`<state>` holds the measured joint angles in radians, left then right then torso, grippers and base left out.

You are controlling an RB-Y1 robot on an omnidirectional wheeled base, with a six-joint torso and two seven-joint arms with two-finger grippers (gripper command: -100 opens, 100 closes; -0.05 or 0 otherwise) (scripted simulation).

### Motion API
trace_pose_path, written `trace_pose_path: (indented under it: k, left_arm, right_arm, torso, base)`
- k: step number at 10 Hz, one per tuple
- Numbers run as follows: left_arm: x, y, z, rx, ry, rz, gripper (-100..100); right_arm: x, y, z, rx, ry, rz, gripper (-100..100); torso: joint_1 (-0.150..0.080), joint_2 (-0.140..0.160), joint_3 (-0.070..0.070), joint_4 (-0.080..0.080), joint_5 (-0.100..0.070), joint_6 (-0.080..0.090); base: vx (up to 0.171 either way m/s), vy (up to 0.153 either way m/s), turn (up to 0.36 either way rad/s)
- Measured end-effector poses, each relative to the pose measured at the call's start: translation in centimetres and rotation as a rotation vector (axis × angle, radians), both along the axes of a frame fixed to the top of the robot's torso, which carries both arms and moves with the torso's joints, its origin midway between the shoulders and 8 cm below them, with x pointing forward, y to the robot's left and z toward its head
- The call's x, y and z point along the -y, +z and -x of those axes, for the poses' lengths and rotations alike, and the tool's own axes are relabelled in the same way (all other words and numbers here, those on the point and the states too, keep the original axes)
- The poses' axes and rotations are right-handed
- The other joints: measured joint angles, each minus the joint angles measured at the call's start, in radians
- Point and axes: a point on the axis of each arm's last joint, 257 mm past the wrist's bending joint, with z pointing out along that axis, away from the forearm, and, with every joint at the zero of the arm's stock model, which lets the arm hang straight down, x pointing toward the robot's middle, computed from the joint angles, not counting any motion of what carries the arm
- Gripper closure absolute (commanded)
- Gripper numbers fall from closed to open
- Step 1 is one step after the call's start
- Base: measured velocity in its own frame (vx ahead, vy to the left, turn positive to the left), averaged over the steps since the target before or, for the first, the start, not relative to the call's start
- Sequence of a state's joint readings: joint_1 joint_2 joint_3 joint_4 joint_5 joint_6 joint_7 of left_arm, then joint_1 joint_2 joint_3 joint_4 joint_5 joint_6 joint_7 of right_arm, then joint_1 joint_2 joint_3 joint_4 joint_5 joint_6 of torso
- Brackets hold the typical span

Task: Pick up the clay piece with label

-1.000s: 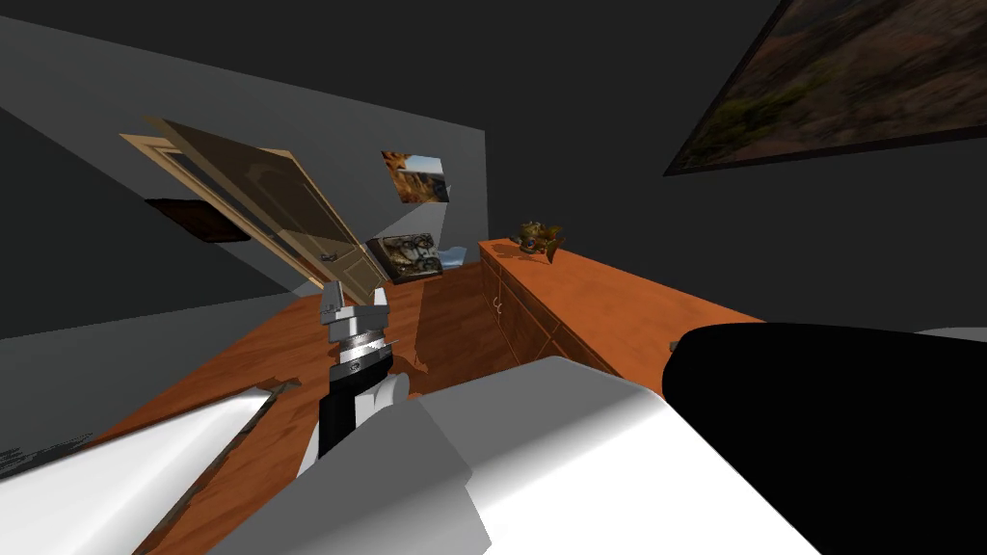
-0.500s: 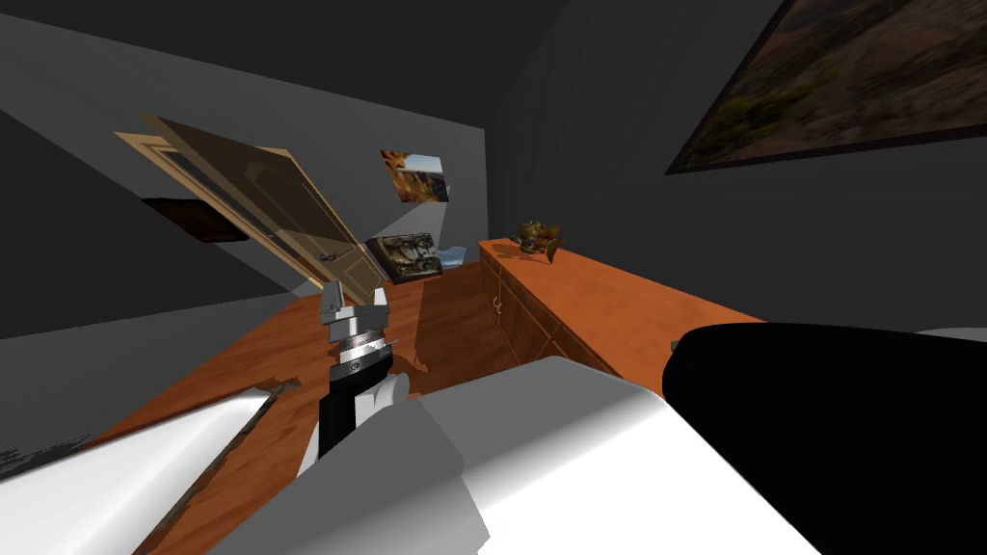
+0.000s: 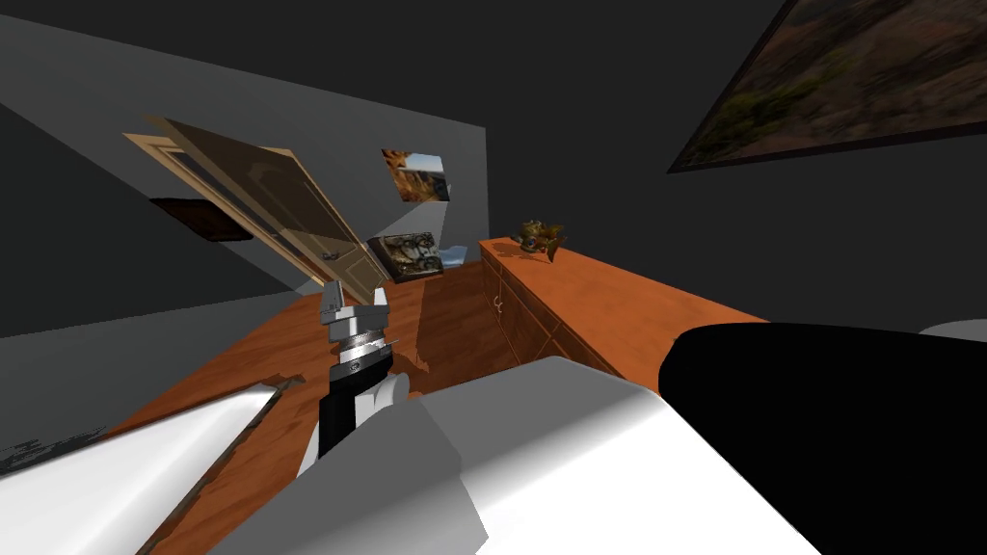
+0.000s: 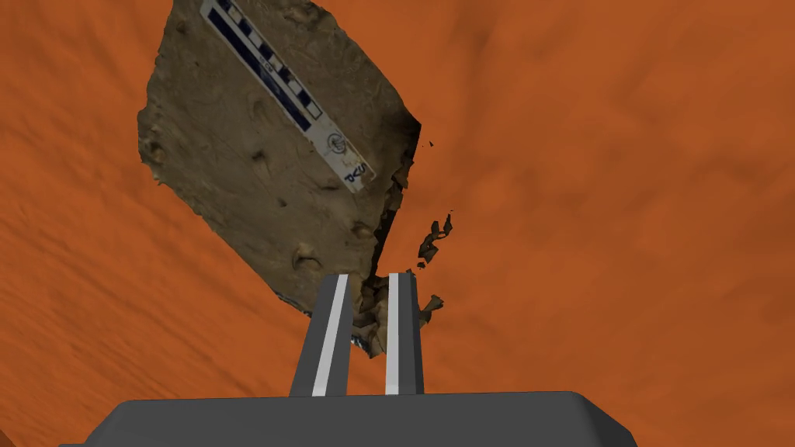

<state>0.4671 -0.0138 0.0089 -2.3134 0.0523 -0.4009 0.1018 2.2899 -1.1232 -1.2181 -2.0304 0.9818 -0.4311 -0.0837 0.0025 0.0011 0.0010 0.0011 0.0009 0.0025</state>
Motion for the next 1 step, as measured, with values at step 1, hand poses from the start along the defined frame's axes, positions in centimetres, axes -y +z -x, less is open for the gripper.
trace_pose_path:
  k: [1]
  left_arm:
    - [0.0, 0.0, 0.0, 0.0, 0.0, 0.0, 0]
  right_arm:
    - [-0.03, 0.05, 0.02, -0.001, 0.0, -0.001, 0]
  torso:
    - [-0.001, -0.001, 0.0, 0.0, -0.001, 0.0]
  base:
    - [0.0, 0.0, 0.0]
